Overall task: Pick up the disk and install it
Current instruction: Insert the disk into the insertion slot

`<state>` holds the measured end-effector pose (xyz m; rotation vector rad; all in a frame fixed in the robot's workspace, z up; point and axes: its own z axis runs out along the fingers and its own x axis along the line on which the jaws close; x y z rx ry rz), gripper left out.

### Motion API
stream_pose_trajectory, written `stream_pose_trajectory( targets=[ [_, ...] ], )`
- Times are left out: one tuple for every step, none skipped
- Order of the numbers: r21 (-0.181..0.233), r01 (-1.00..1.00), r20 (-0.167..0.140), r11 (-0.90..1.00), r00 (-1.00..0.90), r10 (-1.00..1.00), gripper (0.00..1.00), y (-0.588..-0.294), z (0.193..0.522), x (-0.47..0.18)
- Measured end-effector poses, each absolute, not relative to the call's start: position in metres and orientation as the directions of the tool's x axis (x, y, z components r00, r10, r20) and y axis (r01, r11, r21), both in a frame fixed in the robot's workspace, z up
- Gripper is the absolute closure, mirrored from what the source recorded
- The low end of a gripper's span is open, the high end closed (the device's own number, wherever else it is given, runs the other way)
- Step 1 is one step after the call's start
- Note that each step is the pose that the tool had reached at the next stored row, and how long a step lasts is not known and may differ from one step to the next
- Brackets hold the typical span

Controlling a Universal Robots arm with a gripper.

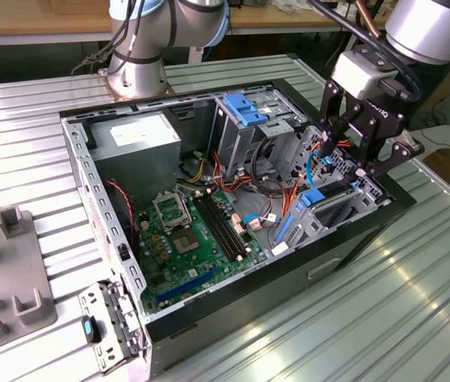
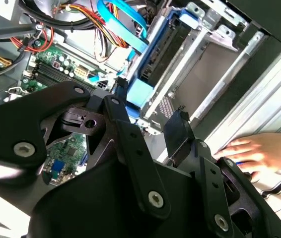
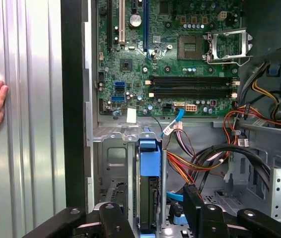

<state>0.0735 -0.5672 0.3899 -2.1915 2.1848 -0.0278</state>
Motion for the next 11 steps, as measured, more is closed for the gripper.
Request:
stream_pose_trajectory(
  targets=[
    [-0.046,-0.999,-0.021,-0.003,0.004,-1.0,0.44,-0.566,0.39,0.074],
    [-0.046,-0.999,-0.02,-0.003,0.004,-1.0,0.44,-0.566,0.39,0.074],
    [-0.046,-0.999,-0.02,-0.003,0.004,-1.0,0.44,-0.565,0.389,0.075],
    [-0.046,-0.999,-0.02,-0.003,0.004,-1.0,0.44,-0.565,0.388,0.076],
    [-0.046,-0.999,-0.02,-0.003,0.004,-1.0,0.44,-0.564,0.388,0.077],
    [-0.046,-0.999,-0.02,-0.003,0.003,-1.0,0.44,-0.563,0.387,0.078],
    [-0.046,-0.999,-0.02,-0.002,0.003,-1.0,0.44,-0.563,0.386,0.079],
    [-0.046,-0.999,-0.02,-0.002,0.003,-1.0,0.44,-0.562,0.386,0.08],
    [-0.046,-0.999,-0.02,-0.002,0.003,-1.0,0.44,-0.562,0.385,0.081],
    [-0.046,-0.999,-0.02,-0.002,0.003,-1.0,0.44,-0.562,0.384,0.081],
    [-0.046,-0.999,-0.02,-0.001,0.002,-1.0,0.44,-0.562,0.384,0.084]
  ],
)
